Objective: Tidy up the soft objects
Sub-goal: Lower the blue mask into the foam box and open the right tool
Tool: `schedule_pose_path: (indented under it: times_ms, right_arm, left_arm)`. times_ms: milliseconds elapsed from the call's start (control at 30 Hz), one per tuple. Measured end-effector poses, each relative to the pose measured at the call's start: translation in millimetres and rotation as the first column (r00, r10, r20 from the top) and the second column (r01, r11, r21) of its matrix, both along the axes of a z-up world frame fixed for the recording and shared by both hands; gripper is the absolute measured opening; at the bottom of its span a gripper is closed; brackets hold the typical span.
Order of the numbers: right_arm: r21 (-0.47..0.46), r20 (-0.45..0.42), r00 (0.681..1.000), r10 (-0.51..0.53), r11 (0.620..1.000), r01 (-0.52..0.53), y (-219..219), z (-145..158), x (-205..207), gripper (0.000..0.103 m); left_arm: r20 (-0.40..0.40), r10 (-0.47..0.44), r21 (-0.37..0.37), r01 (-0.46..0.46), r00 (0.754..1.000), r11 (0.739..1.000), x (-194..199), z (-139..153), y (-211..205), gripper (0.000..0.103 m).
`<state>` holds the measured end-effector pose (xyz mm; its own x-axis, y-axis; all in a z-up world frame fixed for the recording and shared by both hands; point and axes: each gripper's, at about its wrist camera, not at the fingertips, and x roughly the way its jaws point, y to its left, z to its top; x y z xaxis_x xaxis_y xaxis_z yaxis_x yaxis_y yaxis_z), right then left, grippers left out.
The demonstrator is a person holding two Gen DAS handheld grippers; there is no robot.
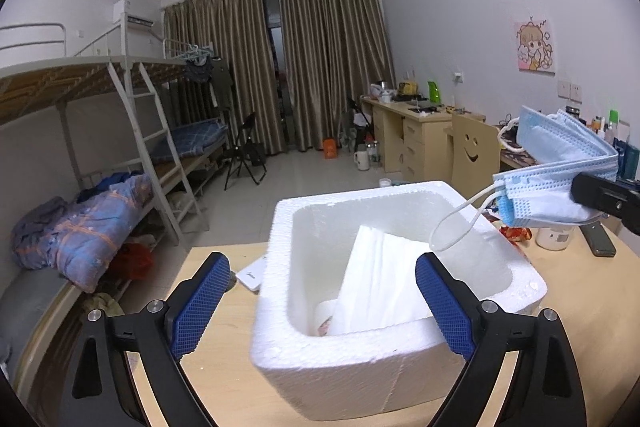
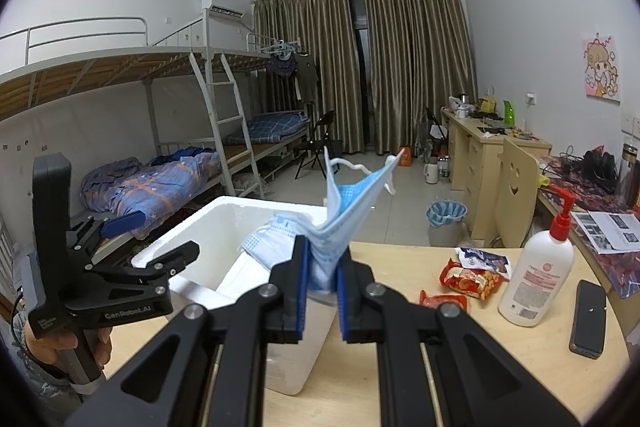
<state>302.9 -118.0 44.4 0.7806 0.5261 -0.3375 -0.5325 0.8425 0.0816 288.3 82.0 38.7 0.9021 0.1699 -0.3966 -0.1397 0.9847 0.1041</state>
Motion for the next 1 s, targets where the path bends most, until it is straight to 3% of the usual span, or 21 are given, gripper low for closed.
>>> schedule_pose_path:
  times_ms: [1000]
  right_arm:
    - [-0.09,-0.033,0.998,0.06,0.994,-0.063,80.9,-5.1,13.1,0.016]
  left_arm:
    - [0.062,0.098,-0.061,-0.095,0.993,0.994,-31.9,-5.4,79.8,0.1]
